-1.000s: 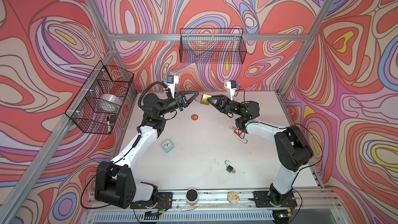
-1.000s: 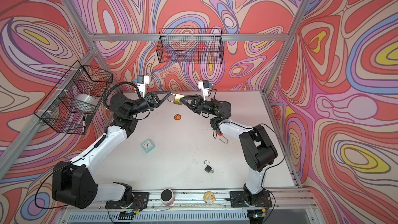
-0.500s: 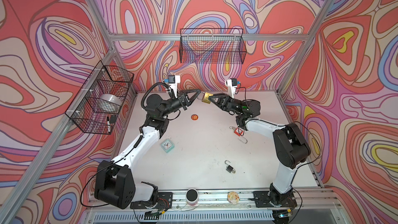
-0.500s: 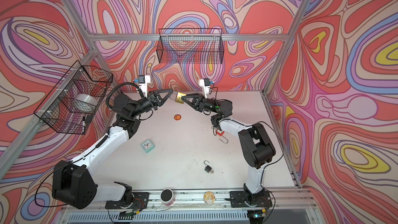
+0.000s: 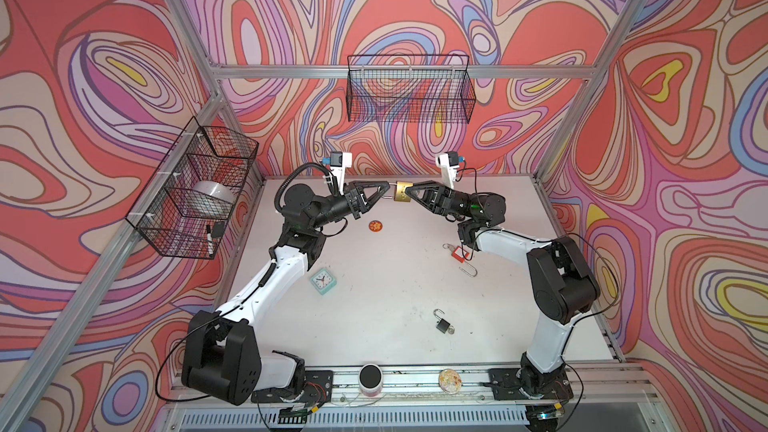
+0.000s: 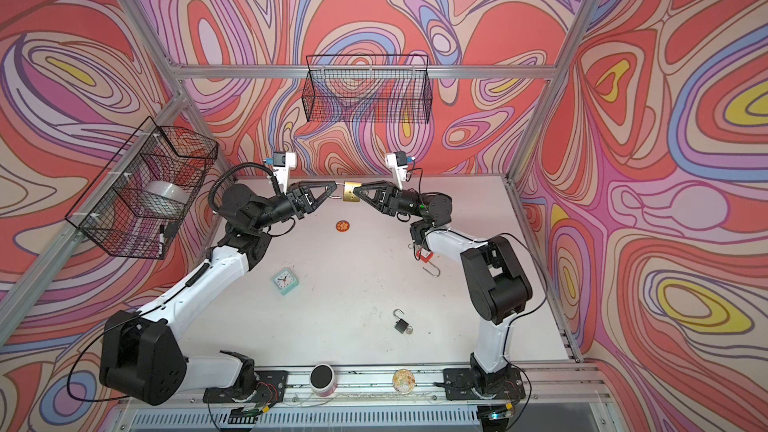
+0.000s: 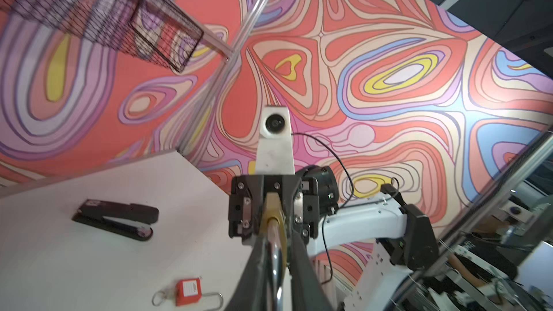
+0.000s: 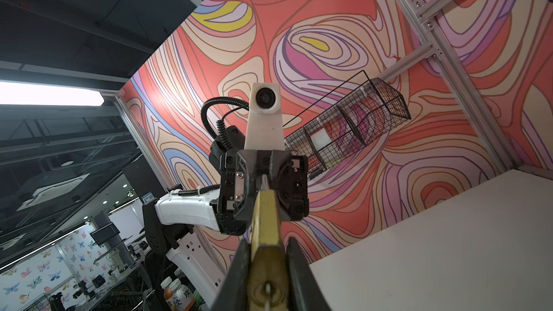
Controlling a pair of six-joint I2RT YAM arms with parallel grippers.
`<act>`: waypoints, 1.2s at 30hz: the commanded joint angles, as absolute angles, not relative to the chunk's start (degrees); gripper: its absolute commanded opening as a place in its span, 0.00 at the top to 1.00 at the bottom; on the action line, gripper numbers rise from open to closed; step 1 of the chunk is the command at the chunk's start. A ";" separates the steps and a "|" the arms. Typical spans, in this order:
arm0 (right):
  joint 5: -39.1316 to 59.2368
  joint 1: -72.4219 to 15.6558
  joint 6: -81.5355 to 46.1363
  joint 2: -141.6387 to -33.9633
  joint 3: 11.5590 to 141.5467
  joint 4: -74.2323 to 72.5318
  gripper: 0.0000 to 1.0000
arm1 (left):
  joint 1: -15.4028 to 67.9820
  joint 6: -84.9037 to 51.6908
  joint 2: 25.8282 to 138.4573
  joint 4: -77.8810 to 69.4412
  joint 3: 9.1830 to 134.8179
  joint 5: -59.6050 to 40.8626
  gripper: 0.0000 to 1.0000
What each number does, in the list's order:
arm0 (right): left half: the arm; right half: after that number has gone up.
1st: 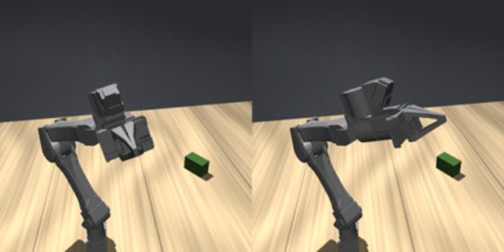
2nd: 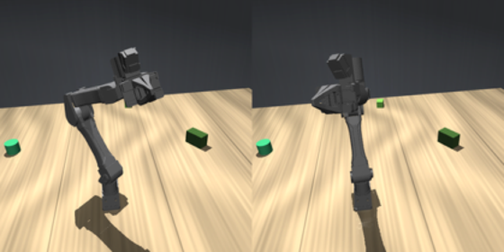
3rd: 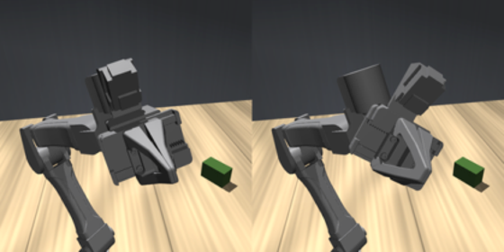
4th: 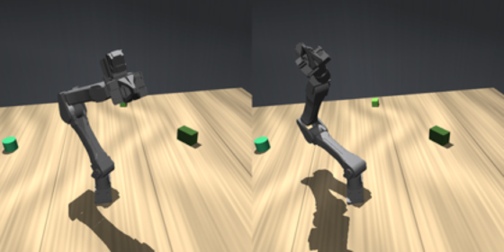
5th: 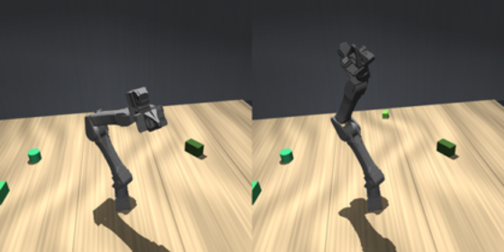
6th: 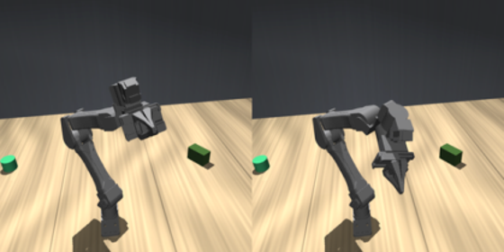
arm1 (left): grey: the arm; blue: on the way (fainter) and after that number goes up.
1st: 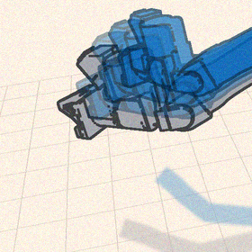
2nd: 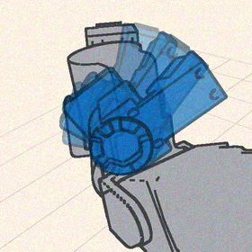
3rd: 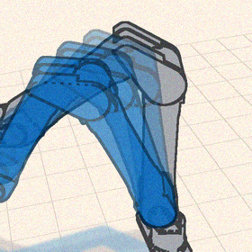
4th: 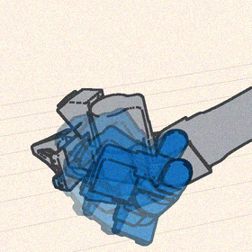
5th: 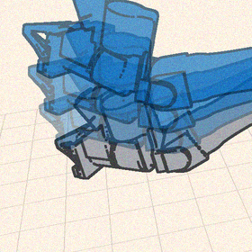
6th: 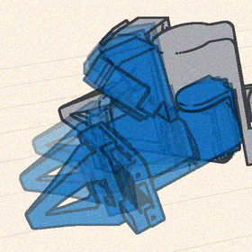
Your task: Lock with the key
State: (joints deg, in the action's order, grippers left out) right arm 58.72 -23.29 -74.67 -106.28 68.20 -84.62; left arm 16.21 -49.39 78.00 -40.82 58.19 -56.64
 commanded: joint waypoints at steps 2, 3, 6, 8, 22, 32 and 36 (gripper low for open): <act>58.57 -22.27 -76.14 -102.51 67.09 -84.93 1.00 | 14.03 -50.64 78.42 -37.89 60.26 -66.50 0.50; 58.84 -21.88 -76.29 -102.39 66.81 -84.99 1.00 | 13.68 -50.49 78.40 -37.69 60.53 -66.97 0.46; 59.73 -21.52 -76.46 -101.91 66.87 -84.36 1.00 | 12.95 -49.06 77.81 -36.07 60.82 -67.84 0.41; 60.72 -21.52 -76.16 -101.87 67.27 -83.30 1.00 | 12.45 -48.26 77.37 -34.70 61.03 -68.40 0.40; 64.18 -21.38 -71.18 -99.49 69.04 -75.69 1.00 | 11.46 -45.02 76.99 -27.42 62.92 -70.30 0.61; 64.29 -21.53 -71.19 -99.71 68.91 -75.85 1.00 | 11.51 -45.80 76.72 -28.22 62.51 -69.85 0.75; 64.38 -21.49 -70.49 -99.89 68.97 -75.16 1.00 | 11.47 -46.67 76.90 -29.09 62.42 -69.87 0.74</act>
